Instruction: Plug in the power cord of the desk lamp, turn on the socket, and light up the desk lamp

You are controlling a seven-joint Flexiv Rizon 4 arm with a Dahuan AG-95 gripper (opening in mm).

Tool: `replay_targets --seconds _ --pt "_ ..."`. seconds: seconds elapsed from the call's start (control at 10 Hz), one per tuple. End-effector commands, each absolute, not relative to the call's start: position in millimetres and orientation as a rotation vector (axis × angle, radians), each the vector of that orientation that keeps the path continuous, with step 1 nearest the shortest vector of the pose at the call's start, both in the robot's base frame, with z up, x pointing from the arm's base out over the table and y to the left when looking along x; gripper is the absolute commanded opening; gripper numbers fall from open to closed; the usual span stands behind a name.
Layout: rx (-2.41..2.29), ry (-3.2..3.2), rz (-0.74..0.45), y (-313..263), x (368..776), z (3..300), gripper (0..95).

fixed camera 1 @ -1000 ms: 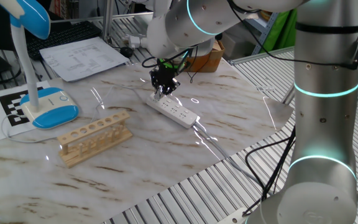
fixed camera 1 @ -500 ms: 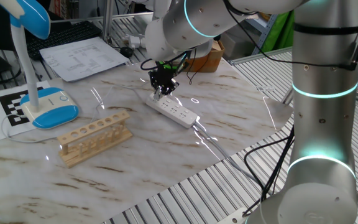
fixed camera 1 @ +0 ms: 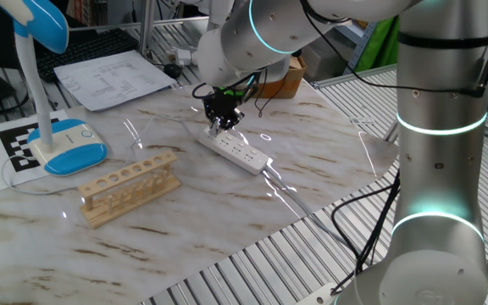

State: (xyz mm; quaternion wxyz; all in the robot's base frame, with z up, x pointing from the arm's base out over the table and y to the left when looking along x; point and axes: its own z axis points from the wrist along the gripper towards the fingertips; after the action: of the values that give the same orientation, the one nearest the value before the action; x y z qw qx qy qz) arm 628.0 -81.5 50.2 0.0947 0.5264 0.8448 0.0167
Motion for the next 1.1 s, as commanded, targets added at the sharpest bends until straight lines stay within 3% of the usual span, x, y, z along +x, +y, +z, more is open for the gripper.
replay_targets --seconds 0.1,1.1 --pt "1.553 2.511 0.065 -82.0 632.2 29.2 0.0" --pt "1.551 2.518 0.075 -80.3 632.9 32.0 0.0"
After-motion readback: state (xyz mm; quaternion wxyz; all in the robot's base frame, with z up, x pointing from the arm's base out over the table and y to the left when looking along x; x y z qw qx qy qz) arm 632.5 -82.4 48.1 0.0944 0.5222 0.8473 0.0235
